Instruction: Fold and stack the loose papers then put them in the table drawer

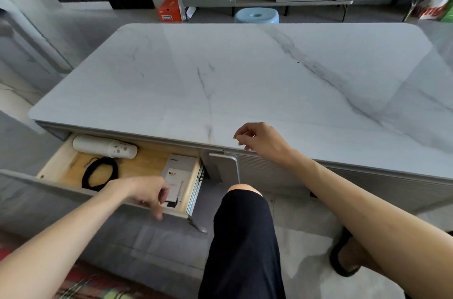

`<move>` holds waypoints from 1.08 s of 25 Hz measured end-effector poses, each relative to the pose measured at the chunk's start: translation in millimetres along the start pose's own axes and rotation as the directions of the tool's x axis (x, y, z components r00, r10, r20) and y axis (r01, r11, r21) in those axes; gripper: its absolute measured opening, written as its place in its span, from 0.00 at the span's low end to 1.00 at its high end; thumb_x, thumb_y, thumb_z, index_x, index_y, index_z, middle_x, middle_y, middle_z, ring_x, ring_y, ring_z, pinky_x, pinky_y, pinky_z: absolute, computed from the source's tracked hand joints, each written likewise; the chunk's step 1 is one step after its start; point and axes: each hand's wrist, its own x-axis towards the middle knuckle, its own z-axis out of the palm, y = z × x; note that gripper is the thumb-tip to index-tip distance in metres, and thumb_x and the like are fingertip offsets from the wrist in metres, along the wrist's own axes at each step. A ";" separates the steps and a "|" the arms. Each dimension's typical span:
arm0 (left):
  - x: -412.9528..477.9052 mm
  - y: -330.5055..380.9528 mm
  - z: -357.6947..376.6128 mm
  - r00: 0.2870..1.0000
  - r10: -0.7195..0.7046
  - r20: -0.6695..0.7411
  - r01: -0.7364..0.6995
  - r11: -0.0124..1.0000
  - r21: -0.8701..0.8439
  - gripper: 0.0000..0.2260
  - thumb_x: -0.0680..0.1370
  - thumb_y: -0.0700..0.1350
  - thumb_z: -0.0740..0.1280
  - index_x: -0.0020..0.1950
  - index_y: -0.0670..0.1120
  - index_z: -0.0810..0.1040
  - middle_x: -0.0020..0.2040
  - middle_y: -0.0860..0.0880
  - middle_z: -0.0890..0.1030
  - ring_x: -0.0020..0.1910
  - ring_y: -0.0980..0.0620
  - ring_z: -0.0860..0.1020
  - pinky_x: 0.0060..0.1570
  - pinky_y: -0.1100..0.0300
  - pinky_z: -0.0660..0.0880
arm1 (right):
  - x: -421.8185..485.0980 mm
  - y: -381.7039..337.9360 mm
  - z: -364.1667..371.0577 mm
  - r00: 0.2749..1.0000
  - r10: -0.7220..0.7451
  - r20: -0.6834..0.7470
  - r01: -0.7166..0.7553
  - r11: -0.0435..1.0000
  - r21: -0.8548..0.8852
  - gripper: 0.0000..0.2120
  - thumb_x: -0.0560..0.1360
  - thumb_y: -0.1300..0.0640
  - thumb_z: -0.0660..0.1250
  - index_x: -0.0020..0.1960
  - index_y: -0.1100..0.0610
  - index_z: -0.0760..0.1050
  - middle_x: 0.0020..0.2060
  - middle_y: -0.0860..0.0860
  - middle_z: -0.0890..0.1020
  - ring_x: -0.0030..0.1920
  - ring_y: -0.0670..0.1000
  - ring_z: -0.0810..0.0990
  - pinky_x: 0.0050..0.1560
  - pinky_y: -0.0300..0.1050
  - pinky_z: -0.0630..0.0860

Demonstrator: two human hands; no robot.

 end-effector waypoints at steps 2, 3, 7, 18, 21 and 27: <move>-5.0 3.6 2.5 0.993 0.029 -0.115 -0.036 0.997 -0.067 0.16 0.64 0.41 0.80 0.40 0.46 0.73 0.38 0.49 0.81 0.31 0.55 0.77 0.29 0.63 0.73 | -8.6 0.5 -1.6 1.000 -0.001 -0.006 0.001 1.000 -0.021 0.07 0.76 0.56 0.64 0.49 0.55 0.81 0.43 0.52 0.84 0.39 0.49 0.81 0.46 0.45 0.78; -7.0 6.4 3.8 0.985 0.042 -0.165 -0.060 0.993 -0.101 0.15 0.66 0.39 0.79 0.38 0.44 0.72 0.37 0.47 0.82 0.30 0.56 0.80 0.30 0.62 0.76 | -12.1 2.8 -2.8 1.000 0.005 -0.012 -0.006 1.000 -0.025 0.07 0.76 0.56 0.64 0.48 0.54 0.81 0.42 0.51 0.84 0.38 0.49 0.81 0.48 0.47 0.79; -5.6 16.0 5.4 0.925 0.071 -0.373 -0.130 0.982 -0.135 0.15 0.71 0.31 0.73 0.35 0.43 0.68 0.34 0.45 0.78 0.29 0.57 0.83 0.30 0.62 0.77 | -21.2 15.4 -8.8 0.999 0.038 -0.027 -0.039 0.997 -0.071 0.07 0.74 0.56 0.64 0.44 0.52 0.81 0.38 0.52 0.85 0.40 0.52 0.83 0.50 0.51 0.79; 51.3 36.1 -15.1 0.592 0.090 -0.801 -0.042 0.996 0.081 0.10 0.71 0.39 0.70 0.35 0.47 0.70 0.33 0.50 0.77 0.35 0.45 0.76 0.33 0.56 0.68 | -6.4 47.6 -30.9 0.987 0.115 -0.116 -0.132 0.979 -0.153 0.09 0.74 0.60 0.62 0.45 0.53 0.81 0.38 0.48 0.84 0.38 0.52 0.84 0.45 0.50 0.82; 63.7 43.2 -13.7 0.514 0.005 -0.858 -0.077 0.996 -0.040 0.10 0.71 0.37 0.69 0.35 0.45 0.69 0.33 0.49 0.75 0.34 0.44 0.72 0.34 0.56 0.65 | -2.1 50.2 -33.4 0.986 0.107 -0.126 -0.126 0.979 -0.158 0.10 0.74 0.61 0.62 0.45 0.52 0.81 0.37 0.48 0.84 0.38 0.50 0.84 0.39 0.45 0.80; 44.1 63.5 -22.2 0.635 -0.029 -0.772 -0.062 0.994 -0.089 0.09 0.72 0.40 0.67 0.35 0.47 0.70 0.34 0.48 0.75 0.37 0.45 0.74 0.34 0.57 0.64 | -8.0 31.6 -50.7 0.979 0.085 -0.186 -0.109 0.986 -0.124 0.10 0.75 0.62 0.61 0.44 0.53 0.81 0.38 0.49 0.85 0.36 0.47 0.83 0.35 0.38 0.75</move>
